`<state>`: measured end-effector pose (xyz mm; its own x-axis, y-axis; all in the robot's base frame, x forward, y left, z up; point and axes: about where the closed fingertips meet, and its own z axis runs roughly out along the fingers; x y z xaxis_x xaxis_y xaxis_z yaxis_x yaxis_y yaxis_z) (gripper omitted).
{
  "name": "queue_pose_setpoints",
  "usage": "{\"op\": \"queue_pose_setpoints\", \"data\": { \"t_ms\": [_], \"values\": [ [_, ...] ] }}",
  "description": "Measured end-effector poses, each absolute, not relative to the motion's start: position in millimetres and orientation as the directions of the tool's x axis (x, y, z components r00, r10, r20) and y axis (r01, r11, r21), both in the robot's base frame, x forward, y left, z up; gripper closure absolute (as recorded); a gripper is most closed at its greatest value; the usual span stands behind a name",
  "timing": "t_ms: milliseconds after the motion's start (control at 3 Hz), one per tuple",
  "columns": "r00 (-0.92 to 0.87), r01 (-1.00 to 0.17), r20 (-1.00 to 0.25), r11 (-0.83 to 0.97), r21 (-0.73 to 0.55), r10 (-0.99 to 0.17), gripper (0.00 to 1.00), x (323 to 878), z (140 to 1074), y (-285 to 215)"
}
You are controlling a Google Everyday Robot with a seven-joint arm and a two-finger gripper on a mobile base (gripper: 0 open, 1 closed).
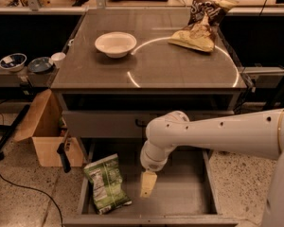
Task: Pick green jalapeno chip bag from middle drawer and place on counter
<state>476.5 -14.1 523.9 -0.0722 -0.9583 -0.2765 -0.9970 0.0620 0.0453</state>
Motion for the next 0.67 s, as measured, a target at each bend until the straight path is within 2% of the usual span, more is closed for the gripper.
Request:
{"op": "queue_pose_setpoints", "data": {
  "t_ms": [667],
  "values": [
    [-0.104, -0.994, -0.282, 0.095, 0.045, -0.954, 0.0, 478.5, 522.7, -12.0]
  ]
}}
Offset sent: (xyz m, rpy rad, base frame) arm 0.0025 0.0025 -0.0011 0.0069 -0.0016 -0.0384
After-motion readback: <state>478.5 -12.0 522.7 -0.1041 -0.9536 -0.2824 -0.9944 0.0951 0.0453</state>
